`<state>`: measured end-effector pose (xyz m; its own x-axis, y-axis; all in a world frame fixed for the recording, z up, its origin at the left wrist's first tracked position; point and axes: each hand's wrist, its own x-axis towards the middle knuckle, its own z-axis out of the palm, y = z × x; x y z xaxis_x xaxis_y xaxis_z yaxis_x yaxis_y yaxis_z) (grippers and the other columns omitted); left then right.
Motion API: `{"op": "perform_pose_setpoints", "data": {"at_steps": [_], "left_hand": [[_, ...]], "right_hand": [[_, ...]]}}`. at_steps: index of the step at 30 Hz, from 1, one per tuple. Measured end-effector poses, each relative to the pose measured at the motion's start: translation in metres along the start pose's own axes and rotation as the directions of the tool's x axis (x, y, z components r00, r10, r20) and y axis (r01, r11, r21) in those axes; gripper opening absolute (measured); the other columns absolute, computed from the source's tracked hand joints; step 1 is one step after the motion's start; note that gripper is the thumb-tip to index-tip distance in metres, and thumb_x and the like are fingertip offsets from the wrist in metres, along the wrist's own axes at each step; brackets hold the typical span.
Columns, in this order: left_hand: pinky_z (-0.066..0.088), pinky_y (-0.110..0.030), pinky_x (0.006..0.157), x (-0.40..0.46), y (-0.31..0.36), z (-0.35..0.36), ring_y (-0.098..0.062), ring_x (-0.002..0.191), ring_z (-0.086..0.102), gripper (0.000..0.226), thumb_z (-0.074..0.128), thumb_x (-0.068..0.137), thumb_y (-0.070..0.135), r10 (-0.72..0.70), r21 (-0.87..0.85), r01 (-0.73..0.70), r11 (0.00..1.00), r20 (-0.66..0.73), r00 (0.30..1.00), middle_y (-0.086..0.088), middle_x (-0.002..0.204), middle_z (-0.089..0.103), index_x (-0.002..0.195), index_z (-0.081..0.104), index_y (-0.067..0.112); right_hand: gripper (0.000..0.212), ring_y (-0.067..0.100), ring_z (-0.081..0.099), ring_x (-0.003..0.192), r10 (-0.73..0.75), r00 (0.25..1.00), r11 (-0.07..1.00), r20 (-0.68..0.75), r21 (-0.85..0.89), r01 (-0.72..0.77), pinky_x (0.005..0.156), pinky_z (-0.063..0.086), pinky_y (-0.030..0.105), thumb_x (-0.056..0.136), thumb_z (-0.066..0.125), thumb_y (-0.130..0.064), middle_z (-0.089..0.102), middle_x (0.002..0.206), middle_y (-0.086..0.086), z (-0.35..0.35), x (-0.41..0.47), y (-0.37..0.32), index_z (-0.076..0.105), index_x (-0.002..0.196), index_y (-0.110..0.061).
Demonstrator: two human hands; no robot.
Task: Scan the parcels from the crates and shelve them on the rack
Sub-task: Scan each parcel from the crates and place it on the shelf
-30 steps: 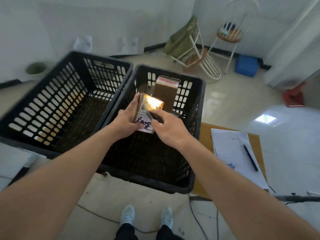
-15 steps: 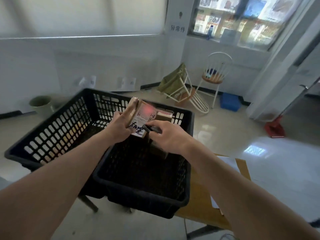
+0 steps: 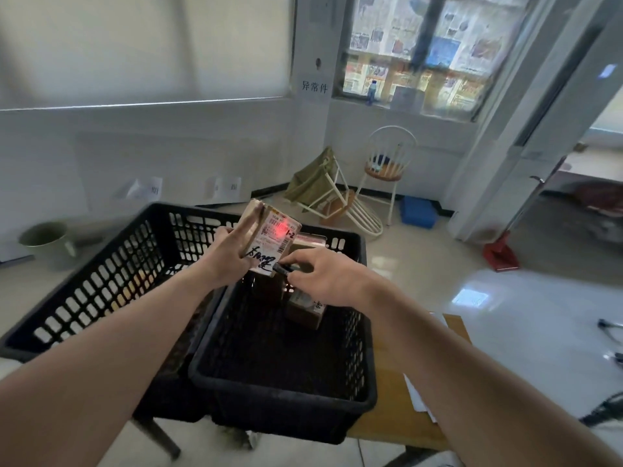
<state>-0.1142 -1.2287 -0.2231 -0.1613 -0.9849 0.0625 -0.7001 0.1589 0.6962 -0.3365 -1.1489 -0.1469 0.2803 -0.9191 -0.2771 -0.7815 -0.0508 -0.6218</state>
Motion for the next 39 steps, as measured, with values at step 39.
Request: {"op": "perform_pose_setpoints", "data": {"at_steps": [39], "left_hand": [[0.055,-0.055,0.103,0.03,-0.029,-0.029,-0.037,0.118,0.06,0.113,0.073,0.092,0.004,0.047,-0.036,-0.042,0.998,0.156,0.987,-0.022,0.144,0.048,0.157,0.005,0.066]], "right_hand": [[0.038,0.023,0.073,0.098,0.068,0.994,0.997,-0.082,-0.018,-0.069,0.089,0.063,0.041,0.106,0.058,-0.036,0.07,0.116,0.001,0.018,0.018,-0.043,0.061,0.144,-0.038]]}}
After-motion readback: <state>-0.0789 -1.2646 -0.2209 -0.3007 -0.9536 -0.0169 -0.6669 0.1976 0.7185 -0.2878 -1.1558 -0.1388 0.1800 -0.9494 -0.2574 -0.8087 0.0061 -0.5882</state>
